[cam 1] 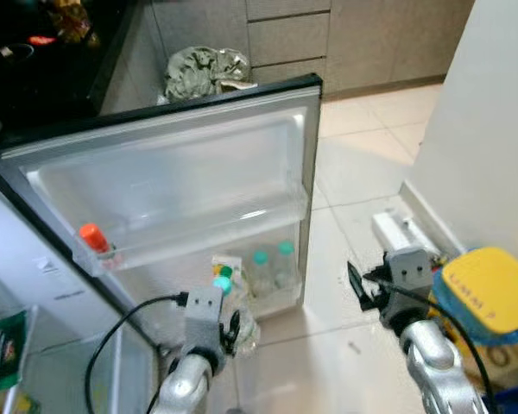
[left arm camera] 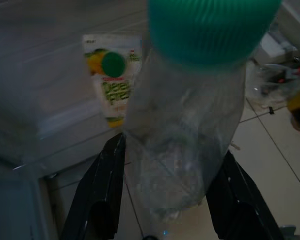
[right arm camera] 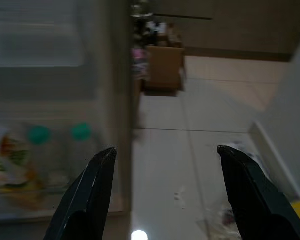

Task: Restocking fridge

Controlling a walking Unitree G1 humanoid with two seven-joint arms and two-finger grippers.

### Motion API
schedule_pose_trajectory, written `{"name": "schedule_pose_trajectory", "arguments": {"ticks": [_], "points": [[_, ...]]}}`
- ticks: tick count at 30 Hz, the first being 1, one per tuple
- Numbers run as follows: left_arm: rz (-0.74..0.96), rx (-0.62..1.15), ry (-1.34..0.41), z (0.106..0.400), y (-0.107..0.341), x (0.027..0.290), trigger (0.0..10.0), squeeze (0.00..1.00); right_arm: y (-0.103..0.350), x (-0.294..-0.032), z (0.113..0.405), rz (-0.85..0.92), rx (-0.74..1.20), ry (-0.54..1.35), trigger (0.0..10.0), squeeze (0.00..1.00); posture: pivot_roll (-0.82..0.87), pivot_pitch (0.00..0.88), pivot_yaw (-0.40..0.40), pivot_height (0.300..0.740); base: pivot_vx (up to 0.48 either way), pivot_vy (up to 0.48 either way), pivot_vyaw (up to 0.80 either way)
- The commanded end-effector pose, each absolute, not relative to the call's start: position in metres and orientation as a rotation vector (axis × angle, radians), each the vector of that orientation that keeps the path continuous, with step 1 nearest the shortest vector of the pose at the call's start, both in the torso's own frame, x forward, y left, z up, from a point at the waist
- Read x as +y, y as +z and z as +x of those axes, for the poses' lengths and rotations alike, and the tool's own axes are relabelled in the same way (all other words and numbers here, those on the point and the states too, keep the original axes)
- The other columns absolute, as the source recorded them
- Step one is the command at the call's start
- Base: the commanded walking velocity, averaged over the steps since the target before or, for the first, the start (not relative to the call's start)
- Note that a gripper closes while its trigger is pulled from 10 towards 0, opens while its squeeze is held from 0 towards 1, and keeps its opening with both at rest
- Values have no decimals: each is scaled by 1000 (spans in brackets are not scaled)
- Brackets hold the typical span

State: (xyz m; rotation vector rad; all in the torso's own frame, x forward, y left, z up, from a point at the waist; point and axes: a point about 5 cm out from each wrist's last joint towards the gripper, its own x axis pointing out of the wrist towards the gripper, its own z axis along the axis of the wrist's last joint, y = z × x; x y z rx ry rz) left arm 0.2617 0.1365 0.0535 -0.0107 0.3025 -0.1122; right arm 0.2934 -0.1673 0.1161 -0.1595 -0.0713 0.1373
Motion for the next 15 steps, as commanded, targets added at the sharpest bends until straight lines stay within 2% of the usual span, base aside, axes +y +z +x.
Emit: {"name": "schedule_pose_trajectory", "arguments": {"ticks": [1,11,15], "points": [[4,322,-73,260,49,146,10000,0,113,-165,292,-151,-61,145,10000,0,-94,191,58,677,0,0,0],[13,321,-28,264,48,153,10000,0,112,-162,291,-152,-60,157,10000,0,-93,194,59,677,0,0,0],[34,321,31,274,47,164,10000,0,114,-158,292,-161,-72,165,10000,0,-93,195,58,677,0,0,0]]}}
